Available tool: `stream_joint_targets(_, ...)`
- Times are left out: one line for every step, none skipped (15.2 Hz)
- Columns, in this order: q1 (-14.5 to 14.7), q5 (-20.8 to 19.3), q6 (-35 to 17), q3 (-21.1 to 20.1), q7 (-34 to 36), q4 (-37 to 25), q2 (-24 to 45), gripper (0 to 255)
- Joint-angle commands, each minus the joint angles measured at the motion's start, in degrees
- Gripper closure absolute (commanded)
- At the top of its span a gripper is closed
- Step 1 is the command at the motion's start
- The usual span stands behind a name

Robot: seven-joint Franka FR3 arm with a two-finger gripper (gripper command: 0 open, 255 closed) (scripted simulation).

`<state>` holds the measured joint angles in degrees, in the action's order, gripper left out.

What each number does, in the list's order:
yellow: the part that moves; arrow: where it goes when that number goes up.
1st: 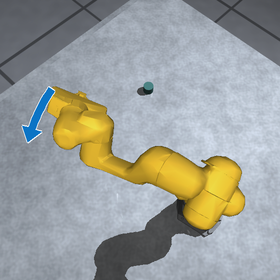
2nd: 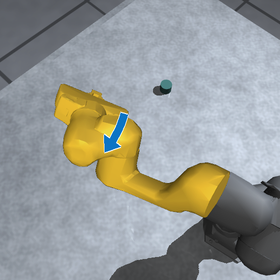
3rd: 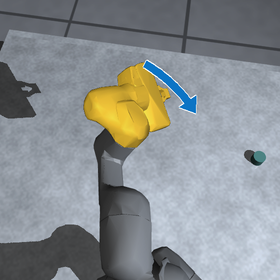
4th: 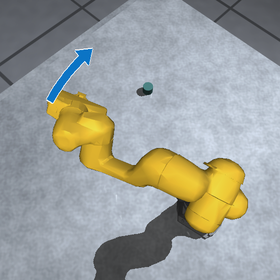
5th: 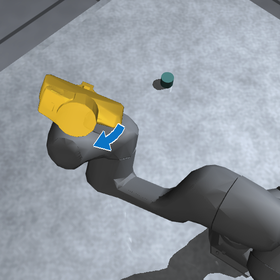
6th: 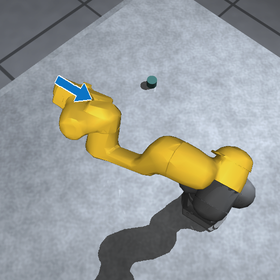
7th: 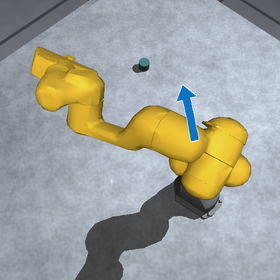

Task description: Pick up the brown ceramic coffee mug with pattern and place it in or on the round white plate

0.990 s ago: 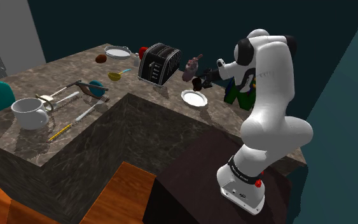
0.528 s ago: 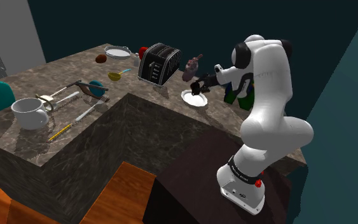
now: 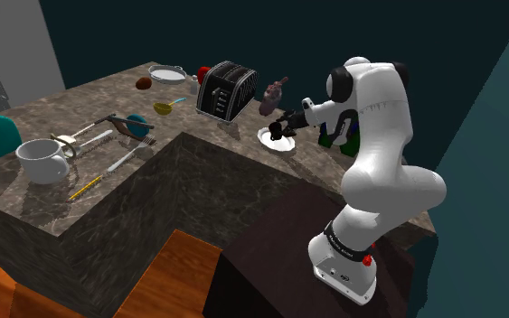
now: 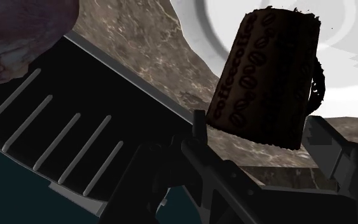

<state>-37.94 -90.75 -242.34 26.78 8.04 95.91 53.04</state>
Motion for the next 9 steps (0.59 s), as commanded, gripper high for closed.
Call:
stream_joint_targets(0.0,0.1,0.1,0.0,-0.1,0.0,0.1,255)
stream_joint_targets(0.0,0.1,0.1,0.0,-0.1,0.0,0.1,255)
stream_joint_targets(0.0,0.1,0.0,0.0,-0.1,0.0,0.1,255)
stream_joint_targets(0.0,0.1,0.0,0.0,-0.1,0.0,0.1,255)
stream_joint_targets(0.0,0.1,0.0,0.0,-0.1,0.0,0.1,255)
stream_joint_targets(0.0,0.1,0.0,0.0,-0.1,0.0,0.1,0)
stream_joint_targets(0.0,0.1,0.0,0.0,-0.1,0.0,0.1,0)
stream_joint_targets(0.0,0.1,0.0,0.0,-0.1,0.0,0.1,0)
stream_joint_targets(0.0,0.1,0.0,0.0,-0.1,0.0,0.1,0)
